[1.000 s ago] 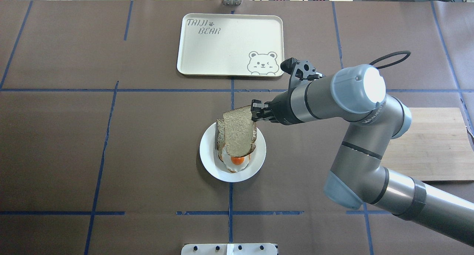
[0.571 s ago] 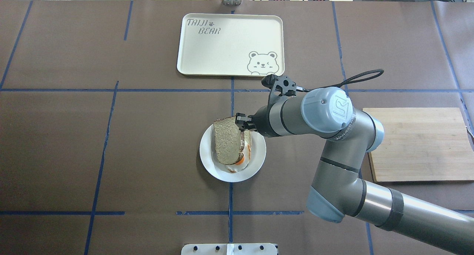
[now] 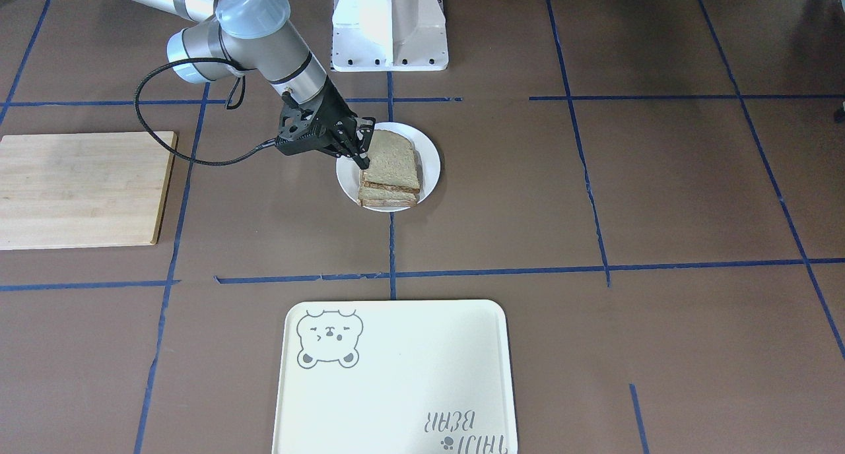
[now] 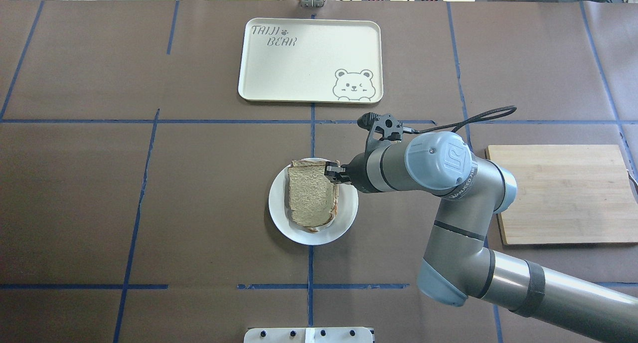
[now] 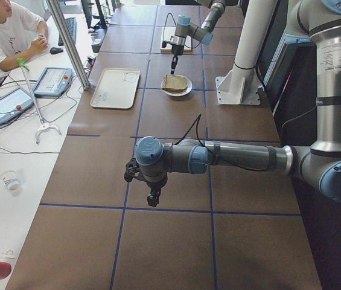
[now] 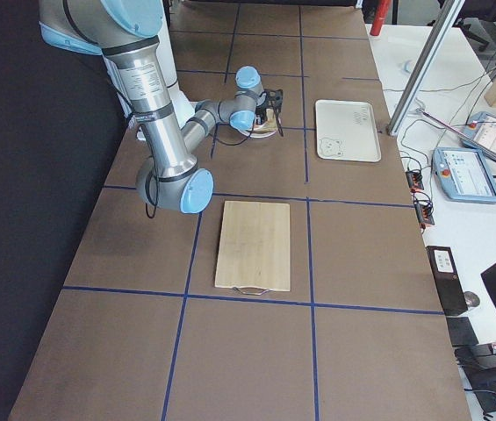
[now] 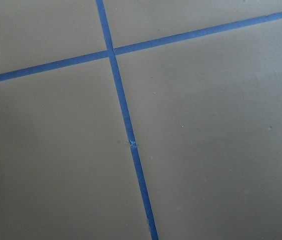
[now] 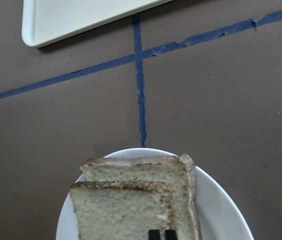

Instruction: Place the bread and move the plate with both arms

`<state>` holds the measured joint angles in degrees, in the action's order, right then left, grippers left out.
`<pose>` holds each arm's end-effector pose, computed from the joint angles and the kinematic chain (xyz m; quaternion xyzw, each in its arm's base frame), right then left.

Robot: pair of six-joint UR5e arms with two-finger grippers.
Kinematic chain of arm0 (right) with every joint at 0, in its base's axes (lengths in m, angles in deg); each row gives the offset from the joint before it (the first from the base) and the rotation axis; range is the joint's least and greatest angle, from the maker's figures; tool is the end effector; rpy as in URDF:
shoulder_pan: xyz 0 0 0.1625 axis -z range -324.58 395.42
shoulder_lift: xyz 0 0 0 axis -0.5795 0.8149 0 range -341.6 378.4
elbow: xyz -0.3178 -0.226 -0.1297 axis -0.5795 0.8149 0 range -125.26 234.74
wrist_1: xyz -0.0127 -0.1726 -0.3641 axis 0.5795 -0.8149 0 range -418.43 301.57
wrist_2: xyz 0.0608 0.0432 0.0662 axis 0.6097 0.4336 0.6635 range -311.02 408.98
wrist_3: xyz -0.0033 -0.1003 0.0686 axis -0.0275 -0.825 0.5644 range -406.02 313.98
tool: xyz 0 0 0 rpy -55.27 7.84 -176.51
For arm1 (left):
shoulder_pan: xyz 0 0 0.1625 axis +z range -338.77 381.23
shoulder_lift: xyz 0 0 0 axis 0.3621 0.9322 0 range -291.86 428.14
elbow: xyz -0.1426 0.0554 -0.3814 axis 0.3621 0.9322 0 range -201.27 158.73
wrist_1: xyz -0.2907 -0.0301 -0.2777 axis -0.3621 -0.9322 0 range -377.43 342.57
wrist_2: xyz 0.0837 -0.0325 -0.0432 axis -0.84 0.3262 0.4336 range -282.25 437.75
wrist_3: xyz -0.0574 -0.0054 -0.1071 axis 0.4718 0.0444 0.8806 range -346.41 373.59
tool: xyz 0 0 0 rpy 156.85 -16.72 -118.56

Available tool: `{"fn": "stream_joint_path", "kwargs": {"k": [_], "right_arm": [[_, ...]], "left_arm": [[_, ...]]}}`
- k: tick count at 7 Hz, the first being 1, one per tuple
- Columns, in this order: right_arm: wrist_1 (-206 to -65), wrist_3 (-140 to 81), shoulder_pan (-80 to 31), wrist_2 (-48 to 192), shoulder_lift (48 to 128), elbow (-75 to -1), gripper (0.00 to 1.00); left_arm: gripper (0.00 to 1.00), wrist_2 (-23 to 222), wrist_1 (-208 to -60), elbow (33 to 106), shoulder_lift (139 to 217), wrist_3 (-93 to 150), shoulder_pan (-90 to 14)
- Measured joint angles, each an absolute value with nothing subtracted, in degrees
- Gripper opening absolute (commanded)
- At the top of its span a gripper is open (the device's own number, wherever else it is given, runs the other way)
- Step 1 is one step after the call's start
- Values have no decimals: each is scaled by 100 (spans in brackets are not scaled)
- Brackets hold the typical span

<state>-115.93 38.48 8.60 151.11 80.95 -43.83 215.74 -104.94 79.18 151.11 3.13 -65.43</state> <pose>-0.5263 -0.3868 0.2542 0.0719 -0.5620 0.0935 0.8187 -0.0177 -0.4322 0.6275 0.0326 0.4054 0.1131 0.9065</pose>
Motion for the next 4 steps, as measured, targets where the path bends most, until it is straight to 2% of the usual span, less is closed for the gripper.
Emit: {"fn": "stream_joint_path", "kwargs": {"k": [2,4], "right_arm": [[-11767,3802,774,15100,8202,-4380,100],[-12814,3127,43,16028,8261,-4477,100]], "left_arm": [[100,21572,-10495,7915,15113,313,-6544],[100,21568,-10495,7968,15127,317,-6543]]}}
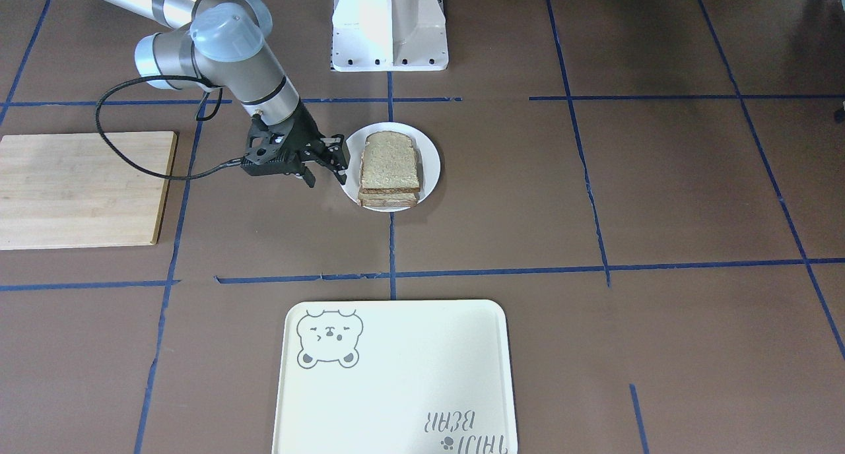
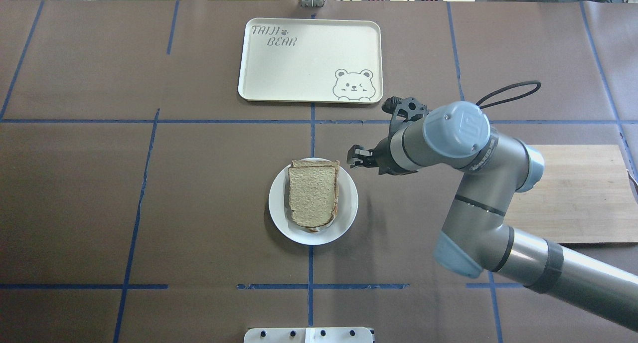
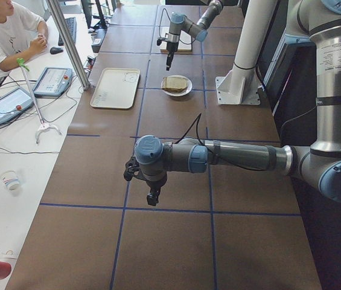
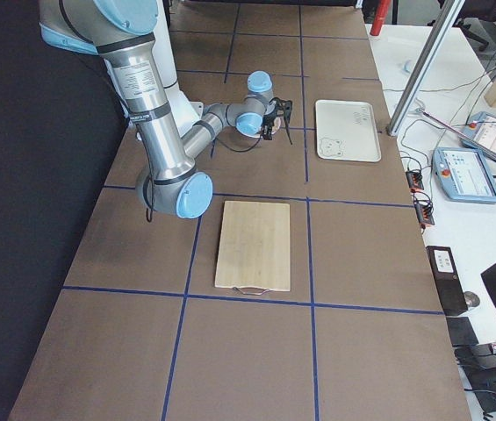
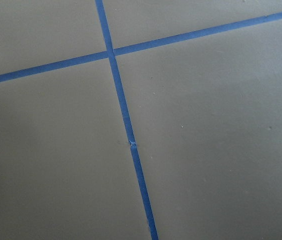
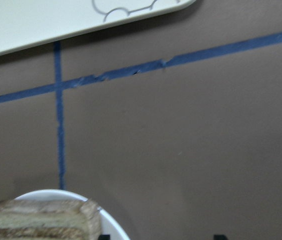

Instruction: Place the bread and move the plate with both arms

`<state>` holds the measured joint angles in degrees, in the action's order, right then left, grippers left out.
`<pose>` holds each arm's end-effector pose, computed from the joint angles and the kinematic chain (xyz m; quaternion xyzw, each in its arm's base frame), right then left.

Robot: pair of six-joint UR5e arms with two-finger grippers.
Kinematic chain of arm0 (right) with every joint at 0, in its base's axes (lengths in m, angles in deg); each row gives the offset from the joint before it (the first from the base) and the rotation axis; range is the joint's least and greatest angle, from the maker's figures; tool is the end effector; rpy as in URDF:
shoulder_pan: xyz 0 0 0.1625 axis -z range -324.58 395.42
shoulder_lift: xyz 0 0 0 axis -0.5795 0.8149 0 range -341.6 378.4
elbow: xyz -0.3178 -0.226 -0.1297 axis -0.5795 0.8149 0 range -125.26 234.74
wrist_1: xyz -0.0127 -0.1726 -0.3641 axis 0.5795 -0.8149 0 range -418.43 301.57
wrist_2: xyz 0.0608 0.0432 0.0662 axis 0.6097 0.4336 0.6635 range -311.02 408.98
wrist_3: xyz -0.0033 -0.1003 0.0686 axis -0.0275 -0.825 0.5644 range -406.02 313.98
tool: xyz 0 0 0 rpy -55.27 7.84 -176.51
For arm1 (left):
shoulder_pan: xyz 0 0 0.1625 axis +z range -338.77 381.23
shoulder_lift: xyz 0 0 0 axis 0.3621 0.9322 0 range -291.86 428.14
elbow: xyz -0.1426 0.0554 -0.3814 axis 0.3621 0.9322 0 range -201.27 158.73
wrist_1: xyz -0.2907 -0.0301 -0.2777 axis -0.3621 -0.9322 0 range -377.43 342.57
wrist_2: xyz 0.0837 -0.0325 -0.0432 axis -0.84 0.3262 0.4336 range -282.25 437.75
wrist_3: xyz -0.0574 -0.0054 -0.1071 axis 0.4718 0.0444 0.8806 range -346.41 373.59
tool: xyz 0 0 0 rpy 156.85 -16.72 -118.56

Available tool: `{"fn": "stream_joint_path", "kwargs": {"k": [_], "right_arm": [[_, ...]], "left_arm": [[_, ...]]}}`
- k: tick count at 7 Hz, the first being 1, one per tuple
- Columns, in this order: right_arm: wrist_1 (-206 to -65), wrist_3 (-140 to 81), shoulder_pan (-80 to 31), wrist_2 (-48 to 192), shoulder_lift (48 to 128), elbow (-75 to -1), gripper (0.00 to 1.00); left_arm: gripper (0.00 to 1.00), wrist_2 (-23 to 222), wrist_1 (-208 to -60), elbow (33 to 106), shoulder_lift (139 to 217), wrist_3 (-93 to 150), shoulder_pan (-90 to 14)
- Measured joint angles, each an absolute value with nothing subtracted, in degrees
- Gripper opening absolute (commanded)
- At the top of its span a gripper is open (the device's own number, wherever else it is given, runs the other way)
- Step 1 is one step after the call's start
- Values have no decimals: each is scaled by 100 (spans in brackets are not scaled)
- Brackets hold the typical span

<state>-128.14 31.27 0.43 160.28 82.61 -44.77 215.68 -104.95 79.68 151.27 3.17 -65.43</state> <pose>-0.4725 -0.4395 0.2944 0.0357 -0.4852 0.0833 0.8697 -0.0177 -0.4339 0.6221 0.0378 0.4046 0.1151 0.9064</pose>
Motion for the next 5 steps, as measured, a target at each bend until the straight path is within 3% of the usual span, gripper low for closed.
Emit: {"fn": "stream_joint_path", "kwargs": {"k": [2,5], "right_arm": [[-14145,1402,-1000,16861,8388,-4695,100],[-15077,-2192,-2833,17660,9667,-5091,100]], "left_arm": [[100,21576,-10919,7951,15194,341,-6543],[100,21638,-11666,7645,15694,686,-6532]]}}
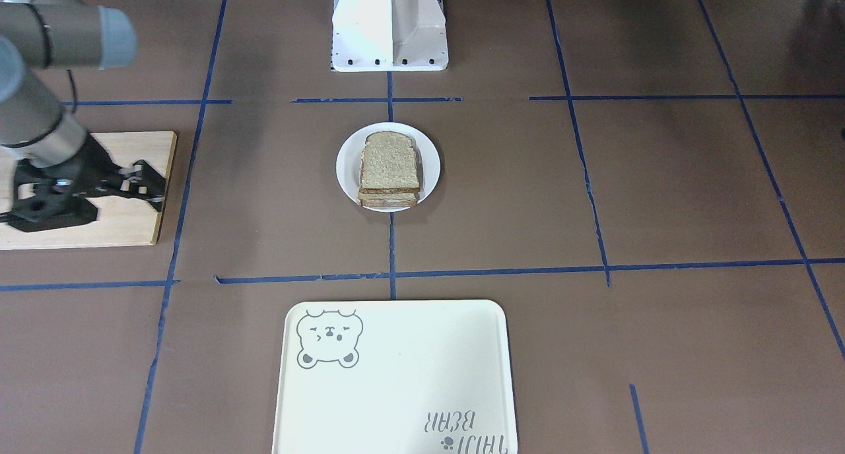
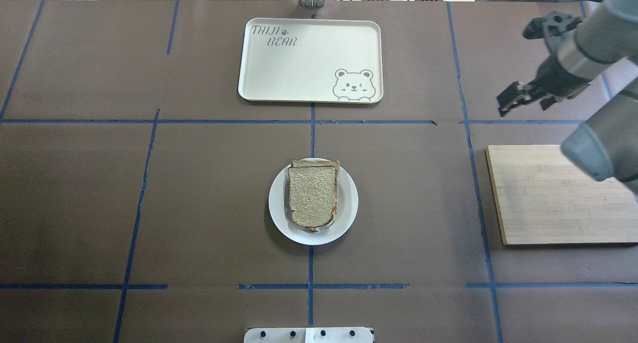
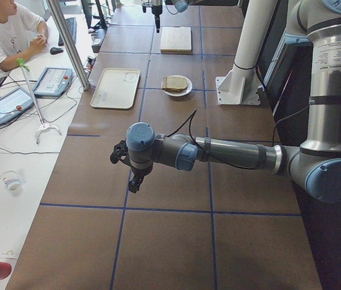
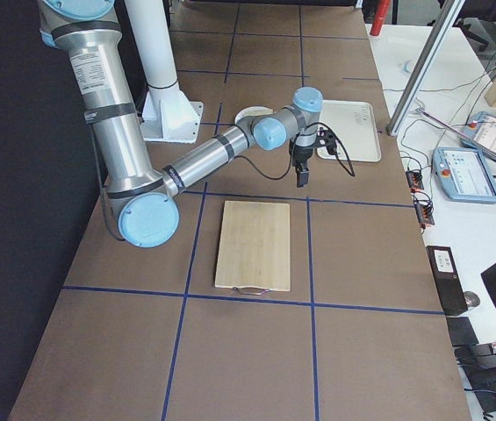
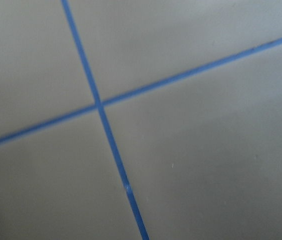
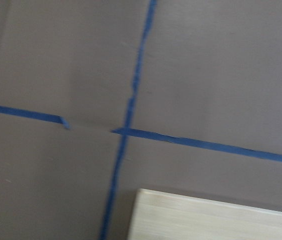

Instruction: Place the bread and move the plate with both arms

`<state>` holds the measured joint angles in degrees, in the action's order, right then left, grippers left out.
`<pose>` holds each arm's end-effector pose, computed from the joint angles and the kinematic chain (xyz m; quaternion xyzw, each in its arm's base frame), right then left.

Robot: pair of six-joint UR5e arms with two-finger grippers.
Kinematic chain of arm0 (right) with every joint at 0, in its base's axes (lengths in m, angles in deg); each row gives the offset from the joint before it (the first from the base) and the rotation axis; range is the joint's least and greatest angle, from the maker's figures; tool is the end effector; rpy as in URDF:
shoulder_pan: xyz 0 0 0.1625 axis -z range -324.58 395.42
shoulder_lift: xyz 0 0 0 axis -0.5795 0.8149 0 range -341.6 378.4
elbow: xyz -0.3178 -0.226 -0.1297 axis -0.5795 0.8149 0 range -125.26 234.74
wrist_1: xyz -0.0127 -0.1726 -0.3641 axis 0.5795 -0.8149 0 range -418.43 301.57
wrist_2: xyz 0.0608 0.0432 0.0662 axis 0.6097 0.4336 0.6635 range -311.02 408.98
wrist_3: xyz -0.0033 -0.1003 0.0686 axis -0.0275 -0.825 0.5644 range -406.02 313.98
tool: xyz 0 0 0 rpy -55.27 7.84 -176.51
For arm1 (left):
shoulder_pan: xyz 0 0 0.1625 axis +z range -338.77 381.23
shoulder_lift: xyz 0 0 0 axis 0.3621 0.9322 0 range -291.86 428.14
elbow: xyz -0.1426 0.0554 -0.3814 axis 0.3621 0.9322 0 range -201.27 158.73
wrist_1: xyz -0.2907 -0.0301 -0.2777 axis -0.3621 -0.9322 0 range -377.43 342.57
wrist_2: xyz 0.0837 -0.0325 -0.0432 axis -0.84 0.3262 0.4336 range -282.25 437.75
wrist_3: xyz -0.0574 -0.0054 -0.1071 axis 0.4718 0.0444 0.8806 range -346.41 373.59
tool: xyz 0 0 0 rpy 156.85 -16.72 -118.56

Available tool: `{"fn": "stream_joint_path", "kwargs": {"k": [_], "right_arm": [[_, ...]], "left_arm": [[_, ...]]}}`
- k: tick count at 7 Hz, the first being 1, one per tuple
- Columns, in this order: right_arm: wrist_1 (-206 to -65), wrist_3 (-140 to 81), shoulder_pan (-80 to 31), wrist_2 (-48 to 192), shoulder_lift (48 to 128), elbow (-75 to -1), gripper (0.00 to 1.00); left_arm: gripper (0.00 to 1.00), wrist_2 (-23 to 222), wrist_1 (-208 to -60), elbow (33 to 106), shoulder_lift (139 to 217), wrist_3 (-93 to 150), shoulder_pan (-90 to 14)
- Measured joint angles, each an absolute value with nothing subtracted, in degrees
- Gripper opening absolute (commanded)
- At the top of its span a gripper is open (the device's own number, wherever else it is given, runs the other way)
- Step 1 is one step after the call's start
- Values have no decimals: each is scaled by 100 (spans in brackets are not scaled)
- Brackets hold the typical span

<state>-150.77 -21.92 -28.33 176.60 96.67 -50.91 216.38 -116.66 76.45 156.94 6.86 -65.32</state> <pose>-0.1914 -0.5216 0.4349 0.0518 -0.3722 -0.0873 0.9226 -0.0126 -0.4887 0.5805 0.1364 0.4041 0.1363 0.8941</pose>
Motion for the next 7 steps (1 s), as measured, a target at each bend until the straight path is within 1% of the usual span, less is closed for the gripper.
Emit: {"fn": "stream_joint_path", "kwargs": {"k": [2,4,5,7], "right_arm": [[-15119,-4339,-3988,18033,10704,-5126,100],[-15072,-5392,-4615,18052,11475,-5141,100],[-15060,-5469,-4708,18046,11618,-5145,100],[-15054,-5420,-4750,18051,11673,-5155,100]], "left_arm": [[100,21776,-12024,7563,15873,1370,-6410],[100,22129,-12924,7592,15848,2353,-5693],[100,22176,-13478,7683,15855,3591,-5203],[100,21659,-15481,7725,15941,7018,-3985]]}}
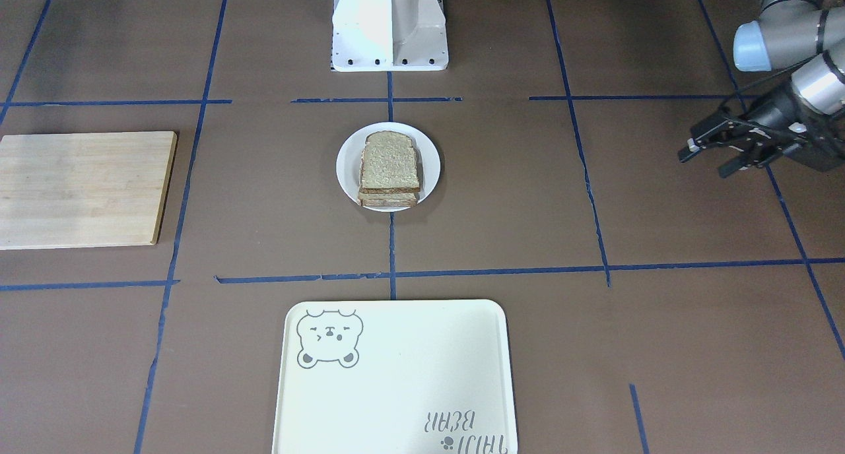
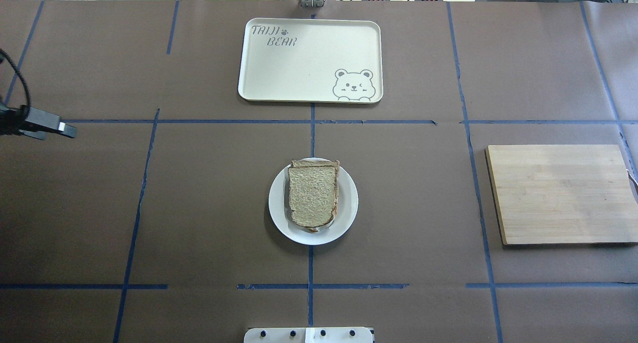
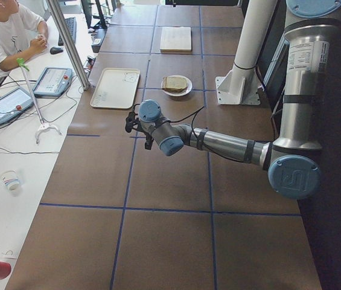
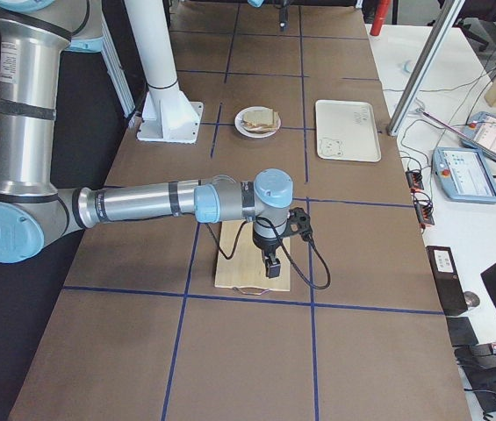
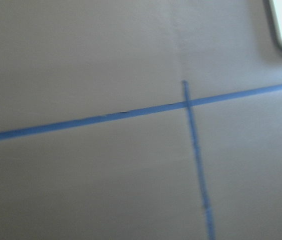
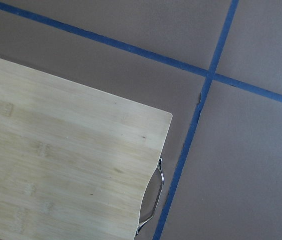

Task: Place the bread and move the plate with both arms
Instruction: 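Reach the left gripper to the white plate rim and grip it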

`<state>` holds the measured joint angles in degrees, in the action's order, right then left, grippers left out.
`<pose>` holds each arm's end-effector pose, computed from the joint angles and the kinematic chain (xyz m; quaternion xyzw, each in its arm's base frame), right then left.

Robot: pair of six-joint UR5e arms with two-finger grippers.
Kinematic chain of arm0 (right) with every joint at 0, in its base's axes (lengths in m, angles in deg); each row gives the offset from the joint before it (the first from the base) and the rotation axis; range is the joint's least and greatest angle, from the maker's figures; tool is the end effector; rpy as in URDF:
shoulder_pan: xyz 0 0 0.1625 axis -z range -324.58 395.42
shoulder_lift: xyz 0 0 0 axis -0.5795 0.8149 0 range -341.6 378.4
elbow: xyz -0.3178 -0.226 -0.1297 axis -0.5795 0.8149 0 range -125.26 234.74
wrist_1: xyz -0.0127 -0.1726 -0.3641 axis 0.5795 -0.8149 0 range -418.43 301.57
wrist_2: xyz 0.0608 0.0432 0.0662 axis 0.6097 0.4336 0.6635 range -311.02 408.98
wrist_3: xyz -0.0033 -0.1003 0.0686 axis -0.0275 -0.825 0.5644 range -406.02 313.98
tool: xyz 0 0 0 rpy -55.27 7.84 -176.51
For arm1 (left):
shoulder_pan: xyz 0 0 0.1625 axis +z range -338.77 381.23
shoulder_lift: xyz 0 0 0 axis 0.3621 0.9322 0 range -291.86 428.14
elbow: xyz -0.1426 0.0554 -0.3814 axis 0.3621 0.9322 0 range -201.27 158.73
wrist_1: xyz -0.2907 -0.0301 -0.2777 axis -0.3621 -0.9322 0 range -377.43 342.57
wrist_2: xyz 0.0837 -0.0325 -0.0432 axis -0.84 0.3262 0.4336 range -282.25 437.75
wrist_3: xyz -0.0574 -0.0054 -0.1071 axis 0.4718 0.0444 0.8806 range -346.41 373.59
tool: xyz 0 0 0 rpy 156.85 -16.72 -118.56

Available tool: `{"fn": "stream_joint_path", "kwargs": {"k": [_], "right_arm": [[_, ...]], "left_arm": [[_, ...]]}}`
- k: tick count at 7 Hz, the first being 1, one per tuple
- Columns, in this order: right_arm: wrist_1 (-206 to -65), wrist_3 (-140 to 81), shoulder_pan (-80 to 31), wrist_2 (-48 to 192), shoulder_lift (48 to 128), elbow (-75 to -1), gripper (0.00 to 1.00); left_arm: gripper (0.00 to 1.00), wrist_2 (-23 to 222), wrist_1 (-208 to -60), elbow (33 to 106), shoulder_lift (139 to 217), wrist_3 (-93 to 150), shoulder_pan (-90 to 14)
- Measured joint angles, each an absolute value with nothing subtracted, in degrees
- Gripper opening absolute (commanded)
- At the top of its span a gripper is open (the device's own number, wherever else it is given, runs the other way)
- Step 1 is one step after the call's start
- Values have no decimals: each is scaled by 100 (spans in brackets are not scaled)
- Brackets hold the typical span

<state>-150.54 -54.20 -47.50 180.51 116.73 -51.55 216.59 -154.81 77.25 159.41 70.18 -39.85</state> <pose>-0.0002 -0.4290 0.5968 0.0511 -0.3536 -0.1420 0.9231 0.2079 -0.4624 0.4684 0.0734 0.5623 0.0009 0.8237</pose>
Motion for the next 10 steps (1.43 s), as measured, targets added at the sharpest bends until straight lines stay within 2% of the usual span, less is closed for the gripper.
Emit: {"fn": "stream_joint_path", "kwargs": {"k": [3,6,8,10], "right_arm": [[-15057,-5391,-4755,18060,11667,-5157,100],[-15056,-5360,-4755,18063,11656,-5165,100],[-15060,-5353,-4755,18064,11650,-5169,100],[-15058,-5343,-4755,18063,11649,-5175,100]], "left_arm": [[100,19604,-16645,7703,16714,9904,-2091],[100,17318,-17846,7397,17261,11065,-335],[90,16507,-18568,6821,17593,11297,198],[88,16376,-18715,6396,17838,11330,299]]}}
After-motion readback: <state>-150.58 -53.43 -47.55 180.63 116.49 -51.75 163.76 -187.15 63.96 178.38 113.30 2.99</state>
